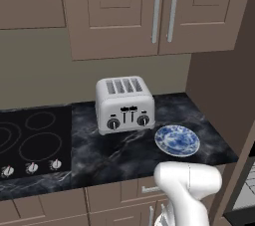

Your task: Place the chicken drumstick on the rack of the oven.

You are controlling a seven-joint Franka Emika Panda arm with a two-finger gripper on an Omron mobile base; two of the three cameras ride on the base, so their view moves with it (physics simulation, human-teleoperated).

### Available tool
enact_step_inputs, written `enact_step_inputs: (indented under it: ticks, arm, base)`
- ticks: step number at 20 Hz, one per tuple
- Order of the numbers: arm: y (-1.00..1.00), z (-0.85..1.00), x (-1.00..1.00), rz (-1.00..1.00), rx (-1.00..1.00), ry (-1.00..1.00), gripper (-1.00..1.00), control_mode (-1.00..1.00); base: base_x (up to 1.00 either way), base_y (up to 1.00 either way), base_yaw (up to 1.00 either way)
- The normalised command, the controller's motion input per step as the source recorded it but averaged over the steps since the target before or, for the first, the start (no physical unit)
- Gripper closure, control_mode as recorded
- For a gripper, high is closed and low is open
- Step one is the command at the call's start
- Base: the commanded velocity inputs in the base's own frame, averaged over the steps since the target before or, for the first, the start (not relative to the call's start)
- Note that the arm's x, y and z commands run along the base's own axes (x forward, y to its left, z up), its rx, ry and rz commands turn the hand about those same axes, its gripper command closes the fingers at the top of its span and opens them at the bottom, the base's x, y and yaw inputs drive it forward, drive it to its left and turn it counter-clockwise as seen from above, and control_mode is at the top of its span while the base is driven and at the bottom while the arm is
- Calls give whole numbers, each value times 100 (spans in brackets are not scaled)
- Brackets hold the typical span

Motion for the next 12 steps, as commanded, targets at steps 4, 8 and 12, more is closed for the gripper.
enact_step_inputs:
  ticks: [4,8,12]
  arm:
    - [-47,-6,-5,-1,-2,2,100,-100]
    - [-93,-27,4,5,18,4,100,-100]
    - [-96,-37,7,11,24,5,100,-100]
  base:
    - [0,0,0]
    - [0,0,0]
    - [0,0,0]
